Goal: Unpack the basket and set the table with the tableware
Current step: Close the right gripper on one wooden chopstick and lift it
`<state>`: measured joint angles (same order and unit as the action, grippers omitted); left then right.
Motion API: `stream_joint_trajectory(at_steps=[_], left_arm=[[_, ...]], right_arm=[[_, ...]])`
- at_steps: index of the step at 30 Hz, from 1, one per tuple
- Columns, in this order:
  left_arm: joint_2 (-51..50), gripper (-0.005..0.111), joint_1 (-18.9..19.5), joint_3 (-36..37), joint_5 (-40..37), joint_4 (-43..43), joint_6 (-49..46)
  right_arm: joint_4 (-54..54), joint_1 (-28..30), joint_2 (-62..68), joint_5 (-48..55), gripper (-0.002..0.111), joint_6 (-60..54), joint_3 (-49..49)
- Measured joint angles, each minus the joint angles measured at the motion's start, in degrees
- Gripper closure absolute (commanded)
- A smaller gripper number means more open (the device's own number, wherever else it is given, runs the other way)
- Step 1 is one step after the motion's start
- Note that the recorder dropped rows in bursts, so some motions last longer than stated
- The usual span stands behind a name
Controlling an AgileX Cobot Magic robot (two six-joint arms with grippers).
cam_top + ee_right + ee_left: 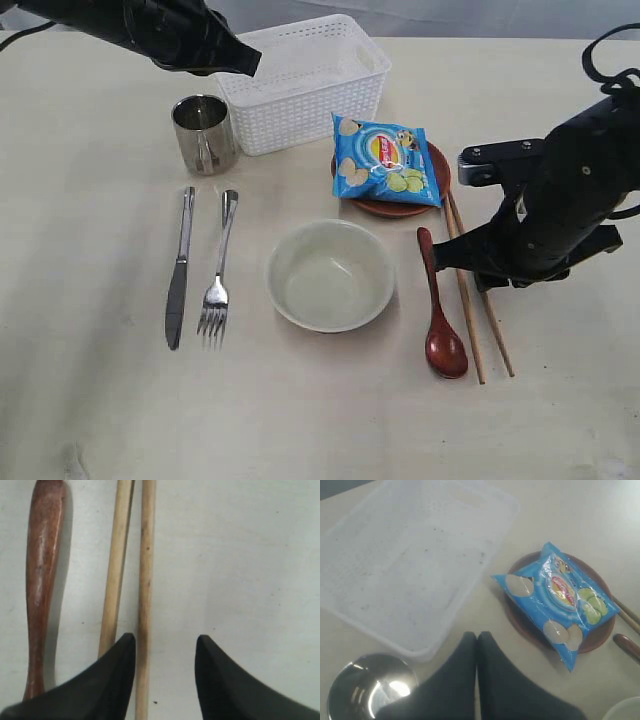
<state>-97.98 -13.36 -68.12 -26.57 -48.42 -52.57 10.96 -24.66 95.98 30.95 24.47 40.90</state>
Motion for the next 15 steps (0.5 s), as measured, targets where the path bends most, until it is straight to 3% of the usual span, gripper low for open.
stream_joint_trajectory(at_steps=[15], left_arm=[[0.00,0.107,0.00,0.00,0.00,0.00,0.00]], right_arm=[[-2.33,0.00,0.00,-0.64,0.070,-0.90,-2.24]])
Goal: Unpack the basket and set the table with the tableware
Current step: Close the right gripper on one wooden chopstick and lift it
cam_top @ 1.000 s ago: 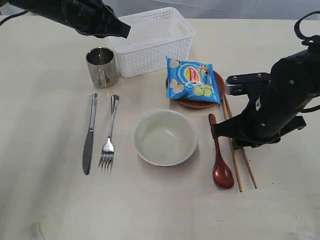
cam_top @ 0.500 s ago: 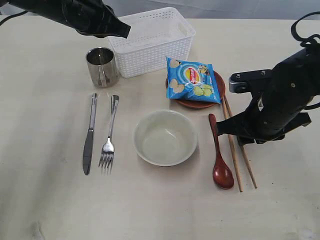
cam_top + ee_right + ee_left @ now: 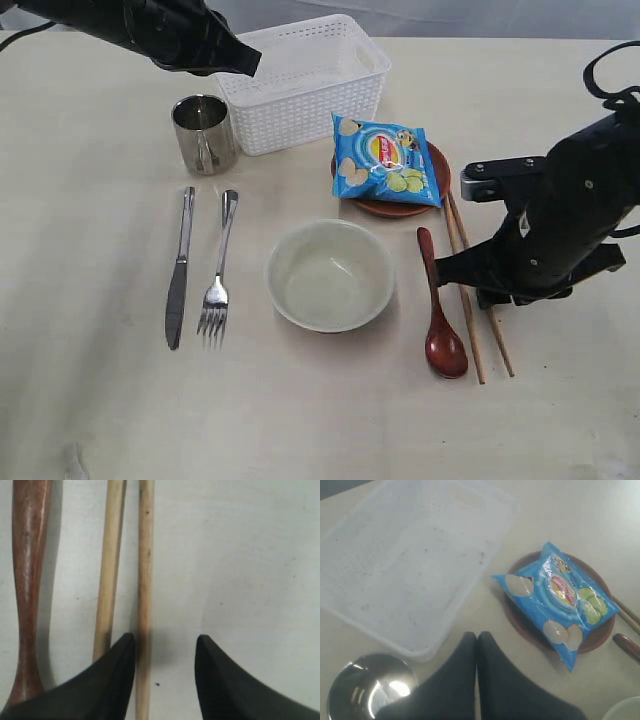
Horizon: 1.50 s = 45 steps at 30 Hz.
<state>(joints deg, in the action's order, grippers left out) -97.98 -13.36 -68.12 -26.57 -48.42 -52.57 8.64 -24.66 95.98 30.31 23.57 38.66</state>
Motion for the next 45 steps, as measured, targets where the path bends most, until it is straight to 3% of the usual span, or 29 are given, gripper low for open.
stream_joint_trajectory(at_steps=[22,32,40,45], left_arm=[[0.00,0.107,0.00,0.00,0.00,0.00,0.00],[0.00,0.107,0.00,0.00,0.00,0.00,0.00],[0.00,0.107,0.00,0.00,0.00,0.00,0.00],[0.00,0.107,0.00,0.00,-0.84,0.00,0.00]], right_arm=[[-3.65,0.00,0.25,2.87,0.070,-1.24,-1.63],[-5.12,-0.12,0.62,0.01,0.108,-0.69,-1.65],[-4.19,-0.12,1.08,-3.28,0.109,0.62,-1.25],[-2.08,-0.20,1.19,2.40,0.109,0.73,2.05]])
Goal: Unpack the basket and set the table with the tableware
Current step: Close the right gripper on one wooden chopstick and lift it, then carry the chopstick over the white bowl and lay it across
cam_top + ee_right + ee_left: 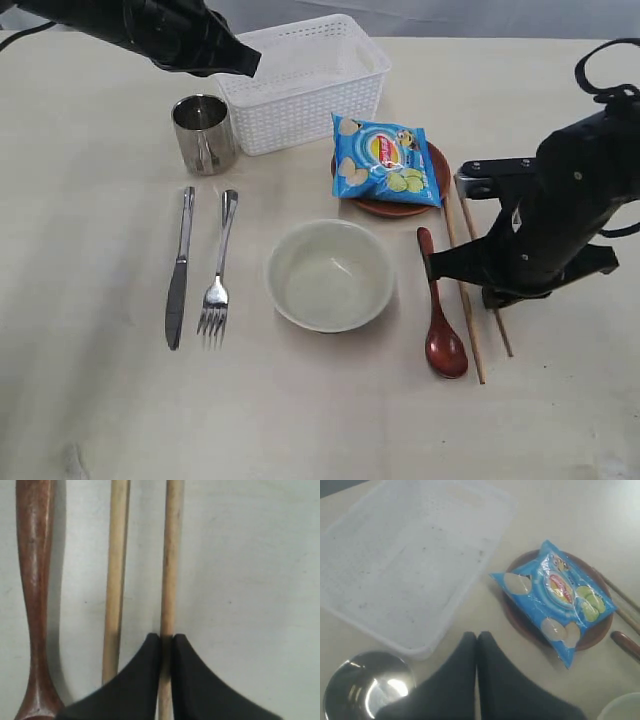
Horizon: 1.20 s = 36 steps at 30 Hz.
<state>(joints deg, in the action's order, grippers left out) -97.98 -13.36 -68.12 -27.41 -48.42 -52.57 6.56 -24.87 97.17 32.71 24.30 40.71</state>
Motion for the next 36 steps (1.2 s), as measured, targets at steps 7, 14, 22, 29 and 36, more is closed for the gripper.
stream_joint_trajectory(at_steps=[7,14,22,29,36], left_arm=[[4.12,0.107,0.00,0.27,-4.48,0.10,-1.67],[13.71,0.107,0.00,5.63,-2.87,3.13,-2.15],[20.28,0.107,7.41,9.26,-0.79,13.51,7.83],[20.75,0.107,16.03,10.12,-5.10,13.98,10.66],[20.79,0.107,16.03,10.76,-5.81,13.62,10.66]], right_arm=[[2.02,0.00,-8.38,6.30,0.109,0.24,3.18],[-5.86,-7.03,-17.74,8.34,0.109,0.80,3.33],[-9.85,-20.99,-5.08,9.94,0.109,7.39,18.10],[-14.07,-21.37,2.74,15.89,0.109,10.74,21.77],[-20.18,-21.48,2.87,14.27,0.109,10.52,21.77]])
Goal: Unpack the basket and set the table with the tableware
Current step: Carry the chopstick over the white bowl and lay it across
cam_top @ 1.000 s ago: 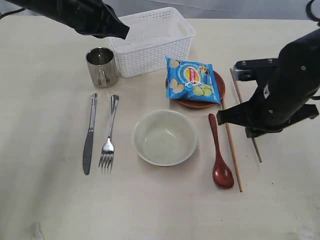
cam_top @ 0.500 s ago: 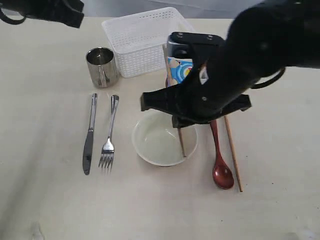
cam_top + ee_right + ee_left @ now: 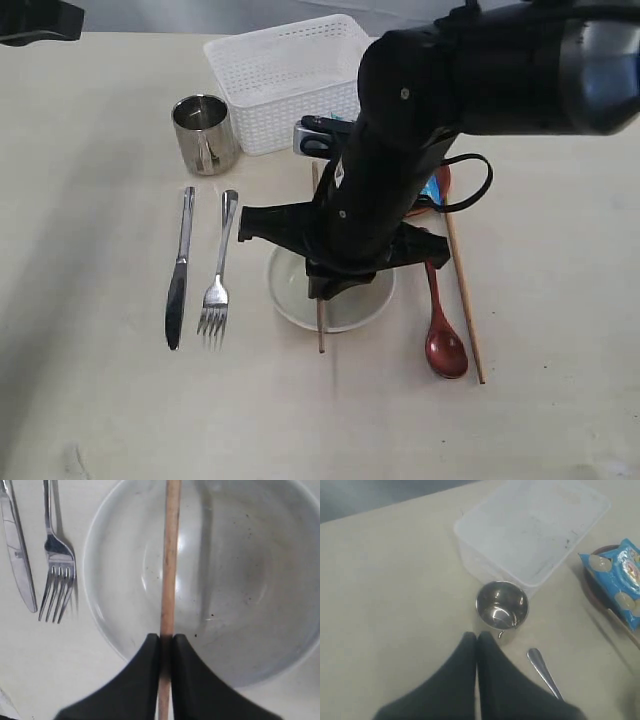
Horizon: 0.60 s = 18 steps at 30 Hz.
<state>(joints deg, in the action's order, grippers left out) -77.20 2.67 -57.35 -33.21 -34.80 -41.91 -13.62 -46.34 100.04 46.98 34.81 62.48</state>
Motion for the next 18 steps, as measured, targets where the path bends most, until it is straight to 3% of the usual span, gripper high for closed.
stream_joint_trajectory(at_steps=[18], left_arm=[[0.09,0.107,0.00,0.00,-1.48,0.00,0.00]], right_arm=[[3.29,0.00,0.00,1.19,0.108,3.32,0.00]])
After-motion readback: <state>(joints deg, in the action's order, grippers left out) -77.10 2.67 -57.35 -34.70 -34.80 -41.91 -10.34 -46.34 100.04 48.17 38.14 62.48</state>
